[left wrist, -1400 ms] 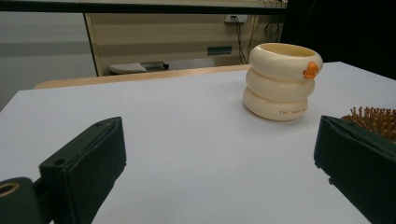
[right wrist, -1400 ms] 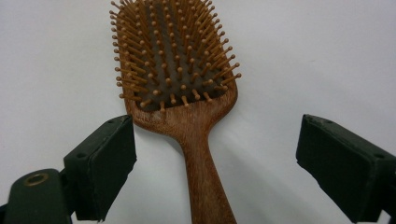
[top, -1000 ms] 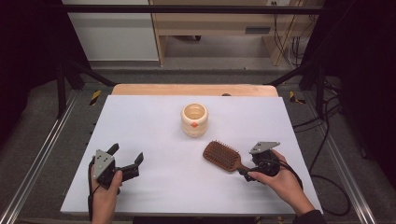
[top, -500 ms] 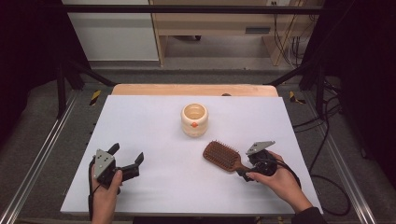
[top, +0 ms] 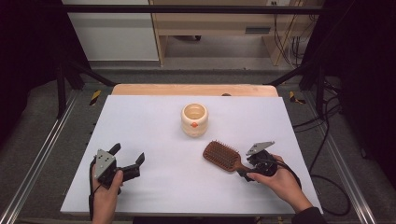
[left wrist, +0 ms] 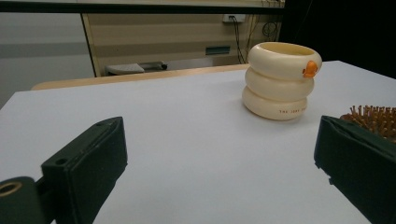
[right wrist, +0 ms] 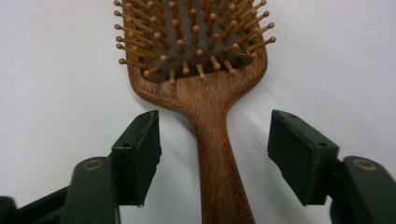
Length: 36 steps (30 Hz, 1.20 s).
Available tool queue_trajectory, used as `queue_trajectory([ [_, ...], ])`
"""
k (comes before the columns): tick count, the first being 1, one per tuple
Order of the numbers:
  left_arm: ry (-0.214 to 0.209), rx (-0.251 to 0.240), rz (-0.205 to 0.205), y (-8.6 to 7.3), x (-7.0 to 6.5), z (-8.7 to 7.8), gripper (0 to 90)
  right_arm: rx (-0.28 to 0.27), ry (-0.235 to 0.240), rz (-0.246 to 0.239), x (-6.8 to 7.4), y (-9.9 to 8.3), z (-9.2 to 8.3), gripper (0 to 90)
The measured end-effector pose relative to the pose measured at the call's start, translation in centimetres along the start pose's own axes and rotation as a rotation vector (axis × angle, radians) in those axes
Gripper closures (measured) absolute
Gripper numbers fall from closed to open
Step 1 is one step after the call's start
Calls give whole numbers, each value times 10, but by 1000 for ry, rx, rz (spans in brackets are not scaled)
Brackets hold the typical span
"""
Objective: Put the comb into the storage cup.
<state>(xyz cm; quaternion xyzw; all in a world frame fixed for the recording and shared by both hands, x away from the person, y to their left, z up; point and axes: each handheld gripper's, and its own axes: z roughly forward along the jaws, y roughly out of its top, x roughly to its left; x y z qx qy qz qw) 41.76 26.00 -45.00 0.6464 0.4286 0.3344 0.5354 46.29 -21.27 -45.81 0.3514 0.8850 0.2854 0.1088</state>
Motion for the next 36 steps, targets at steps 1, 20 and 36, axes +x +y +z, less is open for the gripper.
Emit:
queue_trajectory([
  [1,0,0,2,0,0,0,28,3,7,3,0,0,0,367],
  [20,0,3,5,0,0,0,31,90,28,-22,7,8,8,531],
  [36,0,5,1,0,0,1,31,162,1,-11,9,15,8,646],
])
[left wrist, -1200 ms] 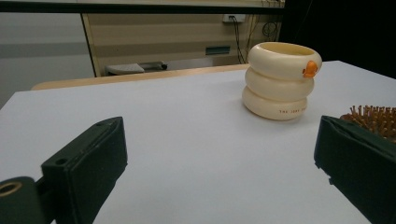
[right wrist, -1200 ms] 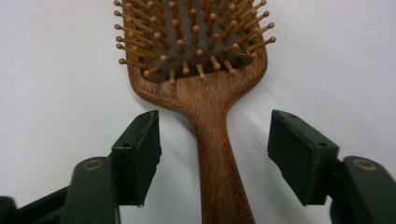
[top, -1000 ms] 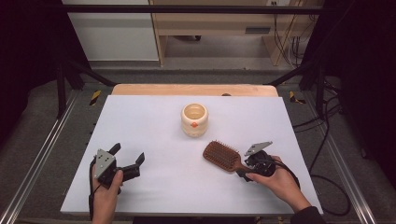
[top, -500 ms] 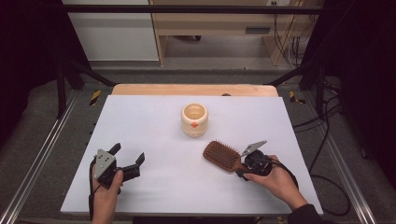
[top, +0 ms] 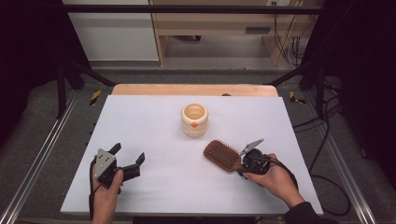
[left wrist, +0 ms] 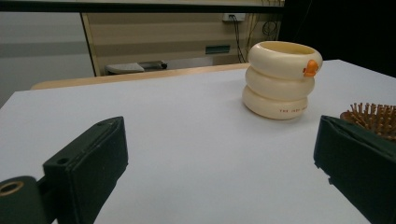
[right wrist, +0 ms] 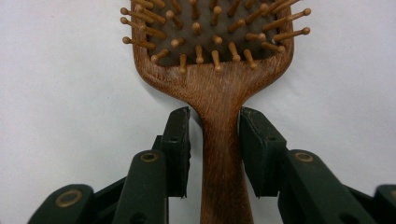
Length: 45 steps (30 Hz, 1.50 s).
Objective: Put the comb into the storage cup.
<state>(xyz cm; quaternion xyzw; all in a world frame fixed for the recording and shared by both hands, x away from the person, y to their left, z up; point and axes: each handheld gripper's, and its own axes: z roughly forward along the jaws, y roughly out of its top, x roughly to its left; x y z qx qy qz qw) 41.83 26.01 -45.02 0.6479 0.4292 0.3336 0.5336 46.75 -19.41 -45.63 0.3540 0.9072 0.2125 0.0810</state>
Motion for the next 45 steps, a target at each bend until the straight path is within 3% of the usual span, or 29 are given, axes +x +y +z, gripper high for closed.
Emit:
queue_trajectory([
  [13,0,2,0,0,-1,0,32,95,-5,2,3,12,2,727],
  [17,1,2,-1,0,-1,-1,34,95,-7,-2,3,12,1,729],
  [36,5,-1,-6,0,2,-2,37,-13,-29,-2,5,2,-4,730],
  [45,4,-2,-7,1,2,-2,37,-114,-52,2,5,2,-15,730],
])
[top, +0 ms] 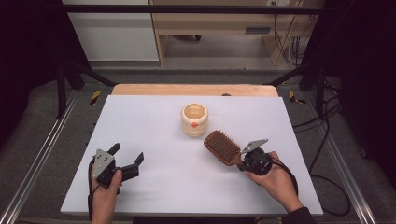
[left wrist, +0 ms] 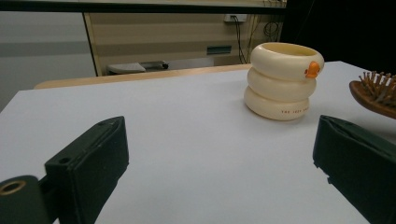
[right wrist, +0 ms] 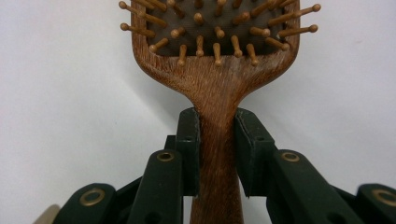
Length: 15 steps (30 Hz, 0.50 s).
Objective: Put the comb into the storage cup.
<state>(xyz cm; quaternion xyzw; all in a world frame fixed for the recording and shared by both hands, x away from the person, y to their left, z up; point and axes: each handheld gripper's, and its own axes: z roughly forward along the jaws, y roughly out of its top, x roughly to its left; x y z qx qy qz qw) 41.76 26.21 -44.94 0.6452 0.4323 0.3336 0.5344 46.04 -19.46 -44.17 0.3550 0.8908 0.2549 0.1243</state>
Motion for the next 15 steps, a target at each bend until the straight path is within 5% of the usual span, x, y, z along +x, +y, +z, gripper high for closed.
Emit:
queue_trajectory([
  [15,0,-8,-27,1,4,-1,37,-194,-21,23,6,8,-11,730],
])
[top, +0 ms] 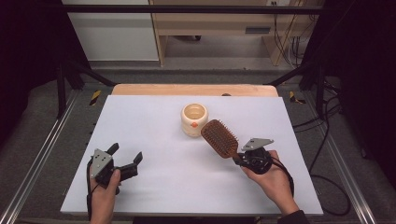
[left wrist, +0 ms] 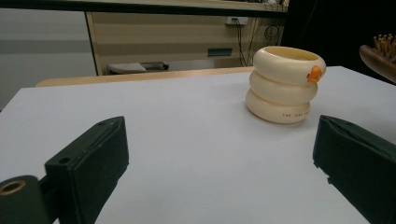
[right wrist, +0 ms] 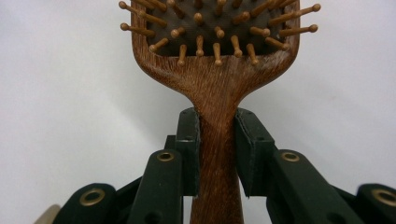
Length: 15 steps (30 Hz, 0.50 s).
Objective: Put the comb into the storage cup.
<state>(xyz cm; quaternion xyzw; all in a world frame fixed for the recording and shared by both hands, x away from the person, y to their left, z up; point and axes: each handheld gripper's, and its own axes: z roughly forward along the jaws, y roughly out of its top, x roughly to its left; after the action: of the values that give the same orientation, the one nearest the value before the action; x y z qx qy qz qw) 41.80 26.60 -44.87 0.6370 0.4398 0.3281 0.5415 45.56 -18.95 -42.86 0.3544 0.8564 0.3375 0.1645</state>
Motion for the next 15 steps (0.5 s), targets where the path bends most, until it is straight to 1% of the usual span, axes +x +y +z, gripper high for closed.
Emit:
queue_trajectory([
  [3,-1,-2,-5,0,0,-1,36,-50,-5,13,2,3,0,730],
  [7,-5,-6,-12,1,-1,-1,36,-86,-10,15,4,4,1,730],
  [9,-9,-7,-15,1,-1,-1,36,-114,-9,26,5,4,1,730],
  [11,-13,-7,-17,1,-1,-1,36,-140,-9,28,5,3,1,730],
  [15,-21,-7,-22,1,-1,0,36,-166,-7,33,7,2,2,730],
])
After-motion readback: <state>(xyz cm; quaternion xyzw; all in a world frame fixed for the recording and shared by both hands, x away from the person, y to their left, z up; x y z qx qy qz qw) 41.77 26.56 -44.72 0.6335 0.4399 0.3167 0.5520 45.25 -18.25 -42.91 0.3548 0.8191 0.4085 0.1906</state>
